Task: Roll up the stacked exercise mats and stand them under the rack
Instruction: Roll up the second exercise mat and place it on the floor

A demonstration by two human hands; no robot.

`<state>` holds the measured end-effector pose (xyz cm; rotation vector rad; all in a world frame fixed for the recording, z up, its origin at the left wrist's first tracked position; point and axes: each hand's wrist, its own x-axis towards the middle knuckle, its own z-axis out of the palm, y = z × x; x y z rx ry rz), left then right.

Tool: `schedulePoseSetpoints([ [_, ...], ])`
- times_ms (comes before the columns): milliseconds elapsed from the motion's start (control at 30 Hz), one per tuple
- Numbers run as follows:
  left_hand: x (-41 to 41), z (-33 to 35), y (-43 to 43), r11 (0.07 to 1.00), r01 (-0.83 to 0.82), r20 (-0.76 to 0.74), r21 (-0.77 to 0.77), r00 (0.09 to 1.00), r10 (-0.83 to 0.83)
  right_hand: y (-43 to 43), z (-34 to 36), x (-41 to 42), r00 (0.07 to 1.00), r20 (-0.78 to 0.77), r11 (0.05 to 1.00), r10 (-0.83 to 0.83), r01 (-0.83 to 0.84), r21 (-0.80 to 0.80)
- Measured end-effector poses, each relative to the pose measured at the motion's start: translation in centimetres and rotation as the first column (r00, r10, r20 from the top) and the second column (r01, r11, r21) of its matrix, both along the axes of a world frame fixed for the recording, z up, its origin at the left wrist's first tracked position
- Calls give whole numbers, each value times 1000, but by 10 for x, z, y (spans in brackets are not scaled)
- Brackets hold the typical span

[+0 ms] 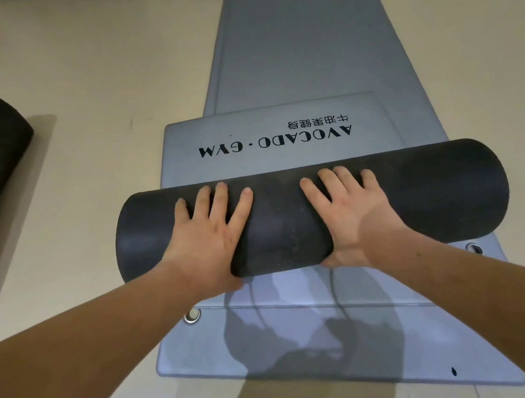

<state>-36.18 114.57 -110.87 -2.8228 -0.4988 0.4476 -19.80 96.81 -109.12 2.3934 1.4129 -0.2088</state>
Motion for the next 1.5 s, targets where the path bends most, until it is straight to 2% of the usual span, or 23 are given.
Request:
schedulePoseSetpoints([
  [100,4,6,5,999,30,-17,-16,999,-30,3,5,3,999,13,999,37,-37,-8],
  [200,9,20,8,994,43,-26,-97,999,-46,4,18,6,998,-21,998,53,-53,-19],
  [333,-12,31,6,962,67,-55,-263,995,-85,-13,40,-6,977,-202,995,69,-83,-59],
  [400,-20,40,4,932,23,-129,-361,989,-74,-31,41,-19,956,-281,996,78,-83,-9],
  [467,-19,47,6,898,-44,-182,-439,982,-41,-45,38,-32,967,-213,988,141,-122,98],
  [533,-13,52,12,846,-123,-220,-518,975,7,-44,44,-45,979,-165,992,120,-112,58],
  [633,-5,53,18,694,-282,-319,-663,945,80,-28,48,-61,991,-135,997,22,-32,-77],
  [733,-14,42,13,597,-352,-363,-720,925,109,-19,45,-64,987,-162,987,-2,-24,-158],
  [833,-30,38,15,602,-343,-323,-721,935,146,-5,47,-54,984,-177,971,29,-69,-228],
  [933,-37,54,22,721,-281,-241,-633,957,161,17,57,-43,977,-206,963,50,-102,-251],
  [1000,-37,68,20,820,-160,-149,-550,985,92,29,64,-36,961,-272,976,42,-98,-195],
  [1067,-38,74,13,885,-93,-119,-455,992,43,38,72,-33,954,-296,989,48,-86,-117],
  [1233,-49,50,-4,952,-160,-180,-259,977,115,36,73,-45,986,-117,990,118,-107,96],
  [1300,-49,45,7,951,-173,-156,-258,978,135,23,63,-55,987,-113,988,110,-96,120],
  [1367,-43,49,26,909,-218,-151,-354,973,174,14,53,-63,982,-179,997,66,-58,53],
  [1433,-36,54,43,825,-284,-170,-488,958,229,12,43,-62,984,-174,998,42,-50,-44],
  [1500,-31,58,51,743,-327,-201,-583,945,258,15,37,-56,990,-129,998,50,-55,-35],
])
